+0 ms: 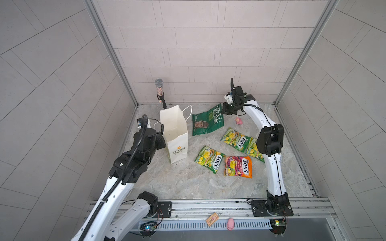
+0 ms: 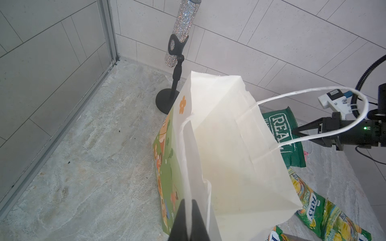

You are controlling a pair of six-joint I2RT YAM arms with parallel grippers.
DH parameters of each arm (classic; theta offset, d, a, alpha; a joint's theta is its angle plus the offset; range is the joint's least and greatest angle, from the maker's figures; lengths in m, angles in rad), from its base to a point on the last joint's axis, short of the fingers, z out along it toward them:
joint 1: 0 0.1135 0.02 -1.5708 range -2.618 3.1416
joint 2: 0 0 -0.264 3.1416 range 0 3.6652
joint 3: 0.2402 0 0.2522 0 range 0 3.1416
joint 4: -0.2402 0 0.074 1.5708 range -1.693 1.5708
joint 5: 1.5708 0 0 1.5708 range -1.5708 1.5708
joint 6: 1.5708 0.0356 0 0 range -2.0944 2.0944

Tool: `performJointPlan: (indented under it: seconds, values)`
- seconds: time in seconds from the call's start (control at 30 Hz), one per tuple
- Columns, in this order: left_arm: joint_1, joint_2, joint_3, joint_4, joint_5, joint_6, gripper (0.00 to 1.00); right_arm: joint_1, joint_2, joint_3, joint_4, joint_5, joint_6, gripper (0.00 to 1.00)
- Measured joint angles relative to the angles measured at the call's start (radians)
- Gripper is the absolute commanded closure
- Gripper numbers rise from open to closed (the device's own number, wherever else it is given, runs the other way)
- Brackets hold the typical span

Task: Take the snacks out of the paper bag
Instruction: Place the snack at the top-center of the table.

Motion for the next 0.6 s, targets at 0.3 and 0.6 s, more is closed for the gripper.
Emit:
performJointPlan:
  seconds: [0.3, 0.6]
  values:
    - [0.0, 0.0, 0.0, 0.004, 0.0, 0.009, 0.64, -0.003, 0.057, 0.03, -0.033, 0.082, -0.017, 0.75]
    - [0.0, 0.001, 0.002, 0.007, -0.008, 0.051, 0.19, -0.002, 0.057, 0.033, -0.055, 0.121, -0.031, 0.45]
